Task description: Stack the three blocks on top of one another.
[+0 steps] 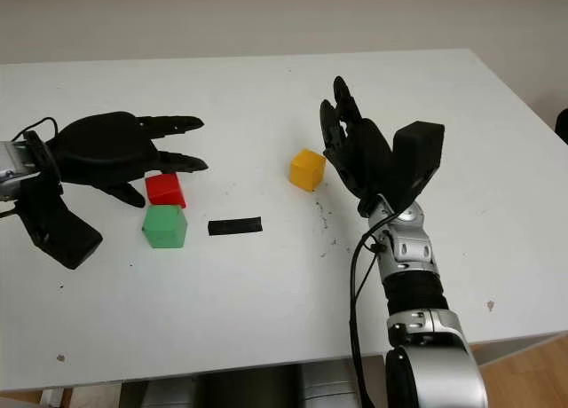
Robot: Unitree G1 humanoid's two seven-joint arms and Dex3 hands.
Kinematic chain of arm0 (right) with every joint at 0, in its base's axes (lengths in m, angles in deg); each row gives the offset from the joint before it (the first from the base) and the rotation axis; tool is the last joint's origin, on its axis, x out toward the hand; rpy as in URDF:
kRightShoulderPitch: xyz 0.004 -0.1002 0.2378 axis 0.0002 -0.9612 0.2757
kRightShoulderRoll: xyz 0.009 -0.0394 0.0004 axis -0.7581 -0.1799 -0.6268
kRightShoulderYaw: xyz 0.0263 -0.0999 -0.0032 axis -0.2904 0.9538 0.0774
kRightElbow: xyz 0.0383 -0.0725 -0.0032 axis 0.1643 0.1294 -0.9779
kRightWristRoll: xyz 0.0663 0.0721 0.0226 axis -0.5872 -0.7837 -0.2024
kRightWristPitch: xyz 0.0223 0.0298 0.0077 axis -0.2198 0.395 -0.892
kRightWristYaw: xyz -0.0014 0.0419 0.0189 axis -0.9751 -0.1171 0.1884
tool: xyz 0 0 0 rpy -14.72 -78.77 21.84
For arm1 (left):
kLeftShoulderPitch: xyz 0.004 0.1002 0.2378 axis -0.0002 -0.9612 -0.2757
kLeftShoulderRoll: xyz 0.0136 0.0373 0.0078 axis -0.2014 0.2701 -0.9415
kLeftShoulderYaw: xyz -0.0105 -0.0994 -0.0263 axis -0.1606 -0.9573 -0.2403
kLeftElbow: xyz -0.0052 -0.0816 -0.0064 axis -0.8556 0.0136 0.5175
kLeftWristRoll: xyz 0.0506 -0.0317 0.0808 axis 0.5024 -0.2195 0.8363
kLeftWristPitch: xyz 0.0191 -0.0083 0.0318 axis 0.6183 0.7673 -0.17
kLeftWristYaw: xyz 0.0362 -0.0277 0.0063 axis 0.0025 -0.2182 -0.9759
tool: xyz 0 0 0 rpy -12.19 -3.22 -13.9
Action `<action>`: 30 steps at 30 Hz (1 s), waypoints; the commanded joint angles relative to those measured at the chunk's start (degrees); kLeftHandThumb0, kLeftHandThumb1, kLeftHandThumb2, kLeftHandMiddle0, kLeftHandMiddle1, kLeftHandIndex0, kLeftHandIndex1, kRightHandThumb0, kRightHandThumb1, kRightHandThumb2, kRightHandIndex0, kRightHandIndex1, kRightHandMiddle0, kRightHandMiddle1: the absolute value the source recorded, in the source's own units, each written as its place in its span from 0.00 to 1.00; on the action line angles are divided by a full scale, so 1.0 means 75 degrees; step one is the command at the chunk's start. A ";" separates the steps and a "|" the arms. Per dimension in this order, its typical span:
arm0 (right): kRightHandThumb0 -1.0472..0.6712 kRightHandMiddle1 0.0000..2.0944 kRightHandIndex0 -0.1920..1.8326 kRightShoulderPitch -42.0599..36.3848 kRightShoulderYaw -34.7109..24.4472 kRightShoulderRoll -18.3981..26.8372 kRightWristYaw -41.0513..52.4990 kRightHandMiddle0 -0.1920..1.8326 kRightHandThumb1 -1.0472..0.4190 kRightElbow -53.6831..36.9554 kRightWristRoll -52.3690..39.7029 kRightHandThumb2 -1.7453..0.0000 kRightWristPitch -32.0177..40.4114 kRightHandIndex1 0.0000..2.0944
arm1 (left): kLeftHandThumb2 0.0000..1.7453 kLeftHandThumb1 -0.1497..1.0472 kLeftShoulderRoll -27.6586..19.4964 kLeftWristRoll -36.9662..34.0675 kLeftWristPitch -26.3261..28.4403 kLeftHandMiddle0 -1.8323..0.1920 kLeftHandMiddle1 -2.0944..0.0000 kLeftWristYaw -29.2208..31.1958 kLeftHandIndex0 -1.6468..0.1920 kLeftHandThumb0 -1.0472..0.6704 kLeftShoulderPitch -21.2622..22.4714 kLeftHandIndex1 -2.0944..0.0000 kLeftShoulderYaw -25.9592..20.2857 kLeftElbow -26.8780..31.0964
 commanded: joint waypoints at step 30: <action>0.21 0.00 0.00 -0.0203 -0.0065 0.0062 0.0019 0.00 0.00 -0.0290 -0.0099 0.65 0.0010 0.00 | 0.04 0.88 0.0091 0.1486 0.0627 0.84 0.96 -0.2040 0.61 0.46 0.0388 0.89 0.1031 -0.0285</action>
